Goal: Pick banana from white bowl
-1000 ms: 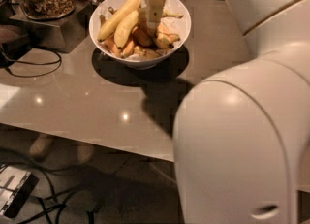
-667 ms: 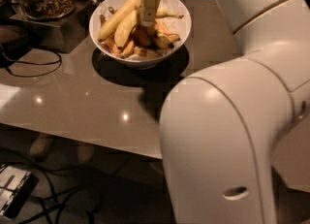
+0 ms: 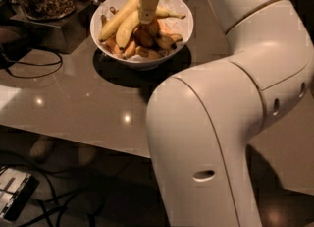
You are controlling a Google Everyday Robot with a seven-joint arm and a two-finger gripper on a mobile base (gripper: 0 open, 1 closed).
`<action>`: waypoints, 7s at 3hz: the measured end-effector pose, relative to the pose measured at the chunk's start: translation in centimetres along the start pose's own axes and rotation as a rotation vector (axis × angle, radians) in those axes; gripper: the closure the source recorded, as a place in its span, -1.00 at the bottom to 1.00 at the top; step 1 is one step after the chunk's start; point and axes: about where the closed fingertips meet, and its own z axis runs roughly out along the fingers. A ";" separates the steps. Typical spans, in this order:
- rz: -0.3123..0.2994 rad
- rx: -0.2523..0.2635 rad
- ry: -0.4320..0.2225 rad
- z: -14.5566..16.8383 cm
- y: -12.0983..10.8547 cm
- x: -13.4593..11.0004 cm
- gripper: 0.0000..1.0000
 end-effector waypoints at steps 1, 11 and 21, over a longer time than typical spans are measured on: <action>0.021 -0.011 0.010 0.8 -0.2 0.5 -0.34; 0.078 -0.001 -0.043 1.4 -0.1 1.8 1.00; -0.115 -0.151 -0.197 -0.1 10.1 -9.0 1.00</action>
Offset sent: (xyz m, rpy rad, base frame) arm -0.0345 -0.0512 -0.0212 -0.1762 0.3461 -0.0397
